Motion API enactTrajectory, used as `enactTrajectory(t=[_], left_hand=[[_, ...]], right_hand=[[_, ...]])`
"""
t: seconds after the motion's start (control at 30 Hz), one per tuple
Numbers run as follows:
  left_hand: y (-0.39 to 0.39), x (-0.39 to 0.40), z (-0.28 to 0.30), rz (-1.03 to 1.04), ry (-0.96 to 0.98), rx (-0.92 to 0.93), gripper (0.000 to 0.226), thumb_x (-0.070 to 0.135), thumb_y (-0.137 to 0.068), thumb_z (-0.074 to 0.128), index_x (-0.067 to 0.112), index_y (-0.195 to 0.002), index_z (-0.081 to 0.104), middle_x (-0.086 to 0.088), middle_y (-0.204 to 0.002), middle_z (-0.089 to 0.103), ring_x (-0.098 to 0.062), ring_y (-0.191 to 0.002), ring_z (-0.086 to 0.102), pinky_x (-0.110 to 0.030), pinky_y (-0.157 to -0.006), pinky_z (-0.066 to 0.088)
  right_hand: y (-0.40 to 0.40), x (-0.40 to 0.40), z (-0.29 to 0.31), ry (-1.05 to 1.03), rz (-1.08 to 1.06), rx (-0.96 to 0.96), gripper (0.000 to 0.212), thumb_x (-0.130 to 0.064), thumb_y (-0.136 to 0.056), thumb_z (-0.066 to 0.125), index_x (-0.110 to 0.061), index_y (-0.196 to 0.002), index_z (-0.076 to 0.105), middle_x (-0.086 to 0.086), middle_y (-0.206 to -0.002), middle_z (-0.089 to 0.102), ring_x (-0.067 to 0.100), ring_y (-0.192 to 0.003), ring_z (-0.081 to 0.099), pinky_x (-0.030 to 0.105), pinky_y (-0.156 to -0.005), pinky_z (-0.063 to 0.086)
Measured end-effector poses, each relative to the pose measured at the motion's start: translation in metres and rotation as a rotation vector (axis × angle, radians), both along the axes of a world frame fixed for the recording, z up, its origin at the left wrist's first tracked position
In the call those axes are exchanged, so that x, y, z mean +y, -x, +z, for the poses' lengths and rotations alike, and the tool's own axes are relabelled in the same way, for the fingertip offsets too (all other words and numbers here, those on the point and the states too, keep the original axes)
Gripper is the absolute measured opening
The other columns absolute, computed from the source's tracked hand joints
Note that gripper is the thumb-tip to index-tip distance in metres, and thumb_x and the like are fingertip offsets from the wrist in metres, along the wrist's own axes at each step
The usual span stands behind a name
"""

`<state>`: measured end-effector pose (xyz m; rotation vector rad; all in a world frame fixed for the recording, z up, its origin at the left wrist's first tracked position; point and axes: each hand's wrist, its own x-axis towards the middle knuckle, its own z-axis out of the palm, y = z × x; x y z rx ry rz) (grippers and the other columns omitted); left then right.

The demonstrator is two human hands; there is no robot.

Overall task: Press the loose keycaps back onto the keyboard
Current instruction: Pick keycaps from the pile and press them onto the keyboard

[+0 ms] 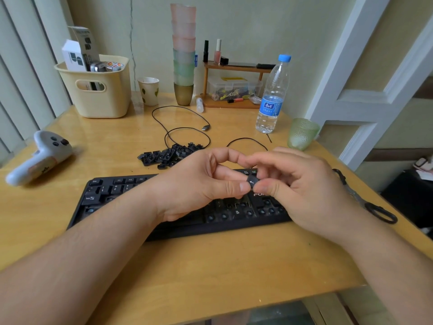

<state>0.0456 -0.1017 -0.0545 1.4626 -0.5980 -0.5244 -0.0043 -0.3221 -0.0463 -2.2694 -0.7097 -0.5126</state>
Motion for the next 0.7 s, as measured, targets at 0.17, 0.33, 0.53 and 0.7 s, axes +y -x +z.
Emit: enactTrajectory(t=[0.17, 0.33, 0.53, 0.7], left_hand=[[-0.001, 0.000, 0.001, 0.056, -0.001, 0.000, 0.046, 0.007, -0.082, 0.078, 0.013, -0.124, 0.060, -0.010, -0.092, 0.078, -0.014, -0.080, 0.069, -0.026, -0.084, 0.055], [0.000, -0.001, 0.001, 0.040, -0.030, -0.034, 0.048, 0.008, -0.081, 0.080, 0.017, -0.123, 0.060, -0.011, -0.094, 0.079, -0.012, -0.084, 0.070, -0.024, -0.083, 0.053], [0.003, -0.003, -0.002, 0.019, -0.340, -0.409, 0.049, 0.022, -0.083, 0.086, 0.029, -0.122, 0.058, 0.009, -0.094, 0.079, -0.006, -0.084, 0.071, -0.019, -0.084, 0.053], [0.000, -0.002, -0.011, 0.119, -0.681, -0.925, 0.027, 0.045, -0.091, 0.074, 0.043, -0.118, 0.068, 0.018, -0.097, 0.062, -0.001, -0.098, 0.054, -0.018, -0.083, 0.043]], right_hand=[[0.004, 0.002, -0.001, -0.041, -0.088, -0.114, 0.013, -0.013, -0.082, 0.084, -0.018, -0.093, 0.080, -0.014, -0.089, 0.070, 0.016, -0.081, 0.066, 0.029, -0.069, 0.052], [0.007, -0.004, 0.005, 0.088, -0.096, -0.108, 0.021, -0.014, -0.079, 0.089, -0.018, -0.098, 0.081, -0.012, -0.094, 0.071, 0.015, -0.076, 0.065, 0.030, -0.066, 0.053], [0.006, -0.017, 0.020, 0.281, -0.143, -0.100, 0.022, -0.040, -0.085, 0.076, -0.031, -0.105, 0.082, -0.020, -0.096, 0.070, 0.003, -0.087, 0.066, 0.028, -0.076, 0.052], [0.001, -0.045, 0.018, 0.439, -0.255, 0.253, 0.023, -0.047, -0.083, 0.078, -0.044, -0.106, 0.079, -0.023, -0.097, 0.063, -0.006, -0.094, 0.054, 0.009, -0.074, 0.035]])
